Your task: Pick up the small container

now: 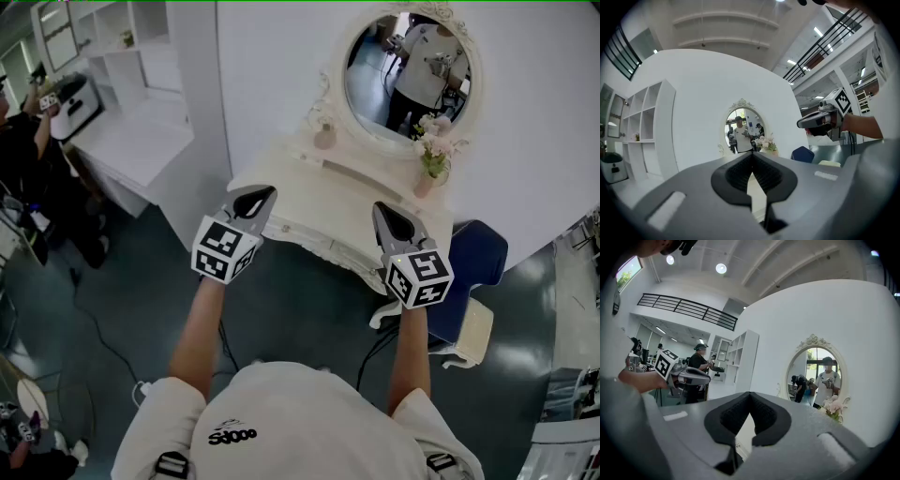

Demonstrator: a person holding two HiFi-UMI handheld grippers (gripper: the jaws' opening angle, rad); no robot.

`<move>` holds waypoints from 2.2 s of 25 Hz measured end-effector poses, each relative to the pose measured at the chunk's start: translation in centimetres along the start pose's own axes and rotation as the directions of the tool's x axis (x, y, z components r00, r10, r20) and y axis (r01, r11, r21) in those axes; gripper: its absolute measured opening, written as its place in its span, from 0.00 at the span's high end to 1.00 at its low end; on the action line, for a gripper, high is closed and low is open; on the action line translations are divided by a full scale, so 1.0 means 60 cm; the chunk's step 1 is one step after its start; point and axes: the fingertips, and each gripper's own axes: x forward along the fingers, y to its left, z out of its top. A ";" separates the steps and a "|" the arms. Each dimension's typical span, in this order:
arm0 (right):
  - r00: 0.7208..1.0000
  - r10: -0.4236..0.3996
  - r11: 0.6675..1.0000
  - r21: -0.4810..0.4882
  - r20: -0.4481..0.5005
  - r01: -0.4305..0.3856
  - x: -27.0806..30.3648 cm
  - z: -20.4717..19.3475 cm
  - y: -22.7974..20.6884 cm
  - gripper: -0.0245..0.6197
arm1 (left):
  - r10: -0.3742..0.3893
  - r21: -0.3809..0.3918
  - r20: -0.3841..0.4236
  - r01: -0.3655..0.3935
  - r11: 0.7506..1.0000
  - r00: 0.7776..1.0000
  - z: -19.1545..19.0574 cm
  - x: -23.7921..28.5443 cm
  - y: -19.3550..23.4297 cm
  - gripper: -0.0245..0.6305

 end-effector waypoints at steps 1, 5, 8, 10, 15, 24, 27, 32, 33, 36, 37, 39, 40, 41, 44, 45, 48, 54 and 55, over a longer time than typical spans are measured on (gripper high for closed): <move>1.000 -0.004 1.000 0.002 -0.001 0.004 0.004 -0.002 0.000 0.96 | -0.001 0.002 0.001 0.001 1.000 1.000 -0.002 0.001 0.003 0.93; 1.000 -0.020 1.000 0.011 -0.003 0.020 0.020 -0.006 0.003 0.96 | 0.004 -0.015 0.019 -0.004 1.000 1.000 -0.007 -0.001 0.020 0.94; 0.999 -0.042 0.999 0.004 0.005 0.042 0.034 -0.005 0.013 0.96 | 0.018 -0.066 0.063 -0.014 0.998 0.998 -0.010 -0.009 0.043 0.93; 0.997 -0.064 0.998 0.007 0.030 0.064 0.040 -0.002 0.020 0.96 | 0.015 -0.090 0.085 -0.007 0.996 0.996 -0.016 -0.016 0.057 0.93; 0.994 -0.095 0.995 -0.012 0.057 0.096 0.048 -0.006 0.049 0.96 | -0.027 -0.118 0.153 0.046 0.992 0.988 -0.022 -0.035 0.078 0.94; 0.994 -0.101 0.995 -0.005 0.041 0.101 0.095 -0.045 0.038 0.96 | -0.048 -0.121 0.099 0.060 0.991 0.994 -0.066 -0.002 0.112 0.93; 0.995 -0.085 0.996 -0.018 0.043 0.085 0.118 -0.057 0.012 0.96 | -0.047 -0.130 0.064 0.055 0.990 0.997 -0.088 0.036 0.117 0.93; 0.998 -0.041 0.999 -0.011 0.046 0.041 0.175 -0.074 -0.060 0.96 | -0.033 -0.161 0.056 0.041 0.986 0.998 -0.092 0.125 0.141 0.93; 0.999 -0.032 0.999 -0.010 0.044 0.033 0.188 -0.077 -0.081 0.96 | -0.030 -0.163 0.054 0.039 0.986 0.998 -0.090 0.148 0.144 0.93; 0.999 -0.025 1.000 0.005 0.046 0.025 0.224 -0.077 -0.153 0.96 | -0.019 -0.164 0.047 0.026 0.986 0.999 -0.083 0.218 0.151 0.93; 0.998 -0.024 1.000 0.012 0.050 0.024 0.235 -0.075 -0.178 0.96 | -0.010 -0.168 0.047 0.018 0.986 0.999 -0.080 0.240 0.154 0.93; 0.998 -0.012 1.000 0.021 0.056 0.010 0.256 -0.070 -0.224 0.96 | 0.009 -0.169 0.044 -0.001 0.986 0.999 -0.071 0.282 0.160 0.93; 0.998 -0.001 1.000 0.021 0.057 0.000 0.266 -0.069 -0.246 0.96 | 0.017 -0.164 0.040 -0.010 0.986 0.999 -0.067 0.303 0.162 0.93; 0.998 0.009 1.000 0.020 0.055 -0.010 0.277 -0.067 -0.266 0.96 | 0.024 -0.159 0.034 -0.018 0.987 0.999 -0.064 0.323 0.165 0.93; 0.998 0.036 0.999 0.029 0.055 -0.038 0.309 -0.067 -0.322 0.96 | 0.049 -0.158 0.015 -0.046 0.986 0.999 -0.061 0.377 0.174 0.93; 0.997 0.044 0.998 0.037 0.058 -0.047 0.318 -0.067 -0.338 0.96 | 0.057 -0.159 0.009 -0.054 0.986 0.998 -0.061 0.392 0.176 0.93; 0.996 0.064 0.996 0.059 0.062 -0.068 0.341 -0.071 -0.380 0.96 | 0.074 -0.157 -0.006 -0.074 0.985 0.997 -0.062 0.433 0.181 0.93; 0.995 0.090 0.992 0.079 0.048 -0.094 0.387 -0.090 -0.442 0.96 | 0.085 -0.157 -0.027 -0.088 0.984 0.996 -0.070 0.502 0.190 0.93; 0.994 0.093 0.992 0.083 0.048 -0.097 0.396 -0.092 -0.448 0.96 | 0.084 -0.157 -0.029 -0.088 0.984 0.996 -0.072 0.512 0.194 0.93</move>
